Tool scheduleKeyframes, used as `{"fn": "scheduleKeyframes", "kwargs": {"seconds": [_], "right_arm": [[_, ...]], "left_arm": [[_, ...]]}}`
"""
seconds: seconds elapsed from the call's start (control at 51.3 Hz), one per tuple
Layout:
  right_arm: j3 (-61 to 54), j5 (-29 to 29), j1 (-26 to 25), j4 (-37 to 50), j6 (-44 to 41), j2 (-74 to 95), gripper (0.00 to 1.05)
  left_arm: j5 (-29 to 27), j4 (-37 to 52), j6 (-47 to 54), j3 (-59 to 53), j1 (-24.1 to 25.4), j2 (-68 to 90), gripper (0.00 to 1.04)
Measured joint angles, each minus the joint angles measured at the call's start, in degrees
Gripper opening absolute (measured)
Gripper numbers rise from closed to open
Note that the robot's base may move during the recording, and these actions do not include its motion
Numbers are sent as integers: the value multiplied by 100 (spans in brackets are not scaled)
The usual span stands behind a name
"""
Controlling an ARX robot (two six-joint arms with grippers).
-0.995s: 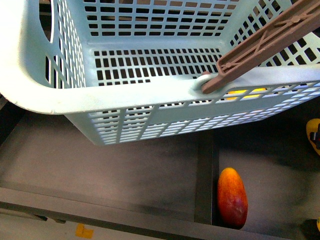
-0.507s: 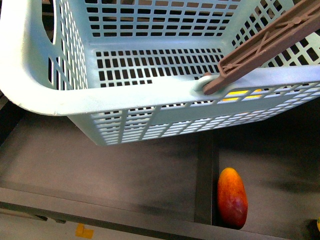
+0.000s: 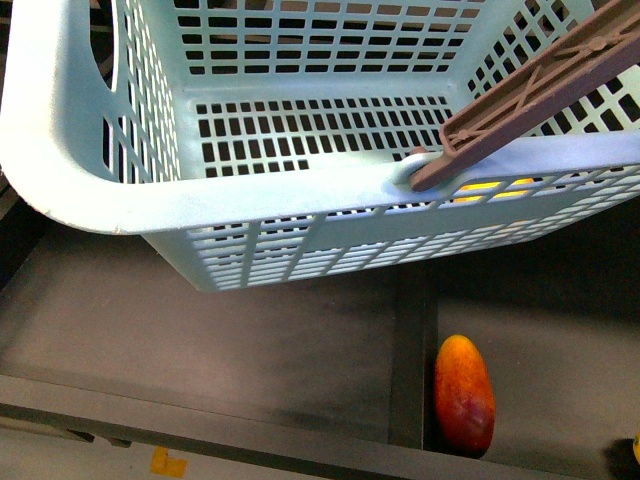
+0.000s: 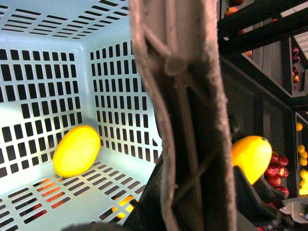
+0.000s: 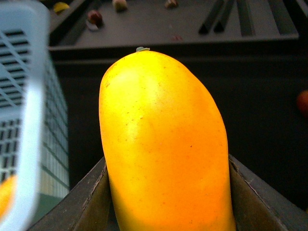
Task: Pick lemon and mango into basket
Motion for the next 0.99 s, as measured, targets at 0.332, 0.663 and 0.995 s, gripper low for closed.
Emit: {"fn": "scheduleKeyframes", "kwargs": {"seconds": [0.332,0.663,0.995], "right_arm": [[68,1115,2020,345,1001,-599,58],[540,2105,3748,997,1488,544,58],[621,2455,3722,935,1652,601,93]], "left_arm": [[-22,0,2,0,0,0,5],[-7,0,-2,0,0,0,5],[-20,0,0,0,0,0,5]]}}
